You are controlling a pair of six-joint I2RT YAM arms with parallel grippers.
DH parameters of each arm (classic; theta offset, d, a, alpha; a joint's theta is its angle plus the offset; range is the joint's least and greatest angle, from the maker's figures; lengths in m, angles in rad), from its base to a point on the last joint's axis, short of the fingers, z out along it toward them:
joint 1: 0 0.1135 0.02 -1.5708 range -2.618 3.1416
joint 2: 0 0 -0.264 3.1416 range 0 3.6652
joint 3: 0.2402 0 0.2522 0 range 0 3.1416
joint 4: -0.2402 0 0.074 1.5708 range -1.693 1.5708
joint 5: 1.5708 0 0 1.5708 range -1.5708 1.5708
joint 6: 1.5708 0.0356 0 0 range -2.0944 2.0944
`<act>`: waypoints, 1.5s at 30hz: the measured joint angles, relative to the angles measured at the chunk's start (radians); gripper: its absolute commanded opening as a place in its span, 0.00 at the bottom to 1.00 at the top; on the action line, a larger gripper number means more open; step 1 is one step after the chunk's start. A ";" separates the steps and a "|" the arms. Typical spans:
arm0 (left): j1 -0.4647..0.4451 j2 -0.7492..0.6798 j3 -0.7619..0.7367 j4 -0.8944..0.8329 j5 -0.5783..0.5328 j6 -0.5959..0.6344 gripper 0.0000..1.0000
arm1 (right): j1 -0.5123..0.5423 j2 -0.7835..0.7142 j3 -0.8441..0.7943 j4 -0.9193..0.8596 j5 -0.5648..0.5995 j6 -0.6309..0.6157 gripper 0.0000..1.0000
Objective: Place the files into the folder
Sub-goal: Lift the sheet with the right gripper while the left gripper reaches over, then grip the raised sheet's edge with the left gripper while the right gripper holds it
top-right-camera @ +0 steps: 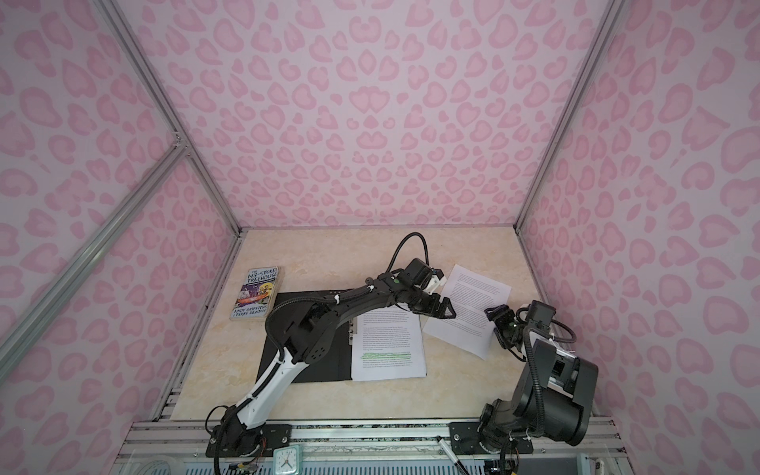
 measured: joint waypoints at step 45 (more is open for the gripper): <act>0.010 -0.110 -0.267 0.352 -0.141 0.156 0.97 | -0.051 0.040 0.000 0.032 -0.085 -0.038 0.74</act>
